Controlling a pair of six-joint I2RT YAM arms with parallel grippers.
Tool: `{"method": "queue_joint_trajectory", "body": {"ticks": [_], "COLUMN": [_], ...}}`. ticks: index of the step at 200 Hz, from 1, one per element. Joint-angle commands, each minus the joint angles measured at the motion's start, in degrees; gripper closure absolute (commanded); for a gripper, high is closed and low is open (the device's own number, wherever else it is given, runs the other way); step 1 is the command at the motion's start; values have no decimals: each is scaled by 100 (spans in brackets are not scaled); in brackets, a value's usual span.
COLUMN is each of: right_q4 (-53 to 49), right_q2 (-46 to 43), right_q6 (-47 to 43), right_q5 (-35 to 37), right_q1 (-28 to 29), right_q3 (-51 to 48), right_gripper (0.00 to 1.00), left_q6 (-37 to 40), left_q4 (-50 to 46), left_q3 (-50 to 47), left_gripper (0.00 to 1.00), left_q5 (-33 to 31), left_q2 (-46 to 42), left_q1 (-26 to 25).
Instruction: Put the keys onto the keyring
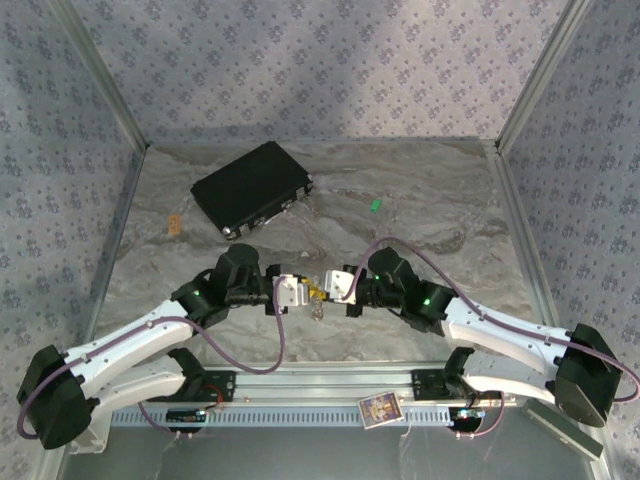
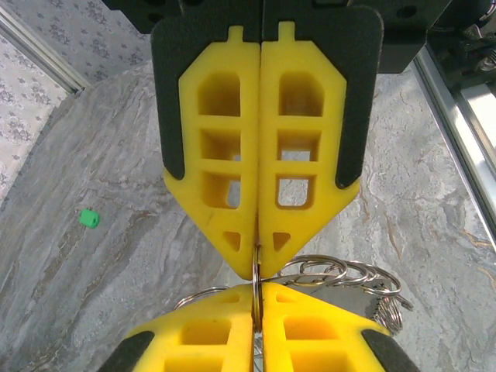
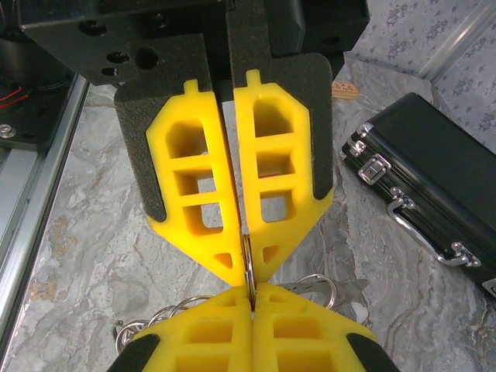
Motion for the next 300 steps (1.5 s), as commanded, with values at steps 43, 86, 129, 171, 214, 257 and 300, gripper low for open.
{"method": "queue_joint_trajectory", "body": {"ticks": [43,86,129,171,214,257,300], "right_q4": [68,458,818,-1283,-2683,-3681,-3880], "right_q2": [49,-333,-759,212,1897,4008,5441], "right_q6": [71,459,2518,5390,6145,5857,5850], "right_q5": [-245,-9,1088,3468,2521,2640,2756], "right_q1": [41,-198,-1056,-1665,-2694,-2994,-3201], "right_q3": [191,-123,-407,562,1907,3960,5257], "right_gripper": [100,71,59,59,61,60,57], "left_q6": [-162,-197,-515,-1309,-1802,-1863,-1797], "left_q4": [430,391,286,304,428,315,219], "left_q3": [32,58,62,120,45,154,223], "left_gripper": [94,100,100,100,100,100,100], "left_q5": [176,33,-349,-967,-1181,-1191,-1140], "left_q2": [1,-23,-94,-76,-108,-91,-104], "left_q1": [-34,-35,-30,-35,-35,-34,-33]}}
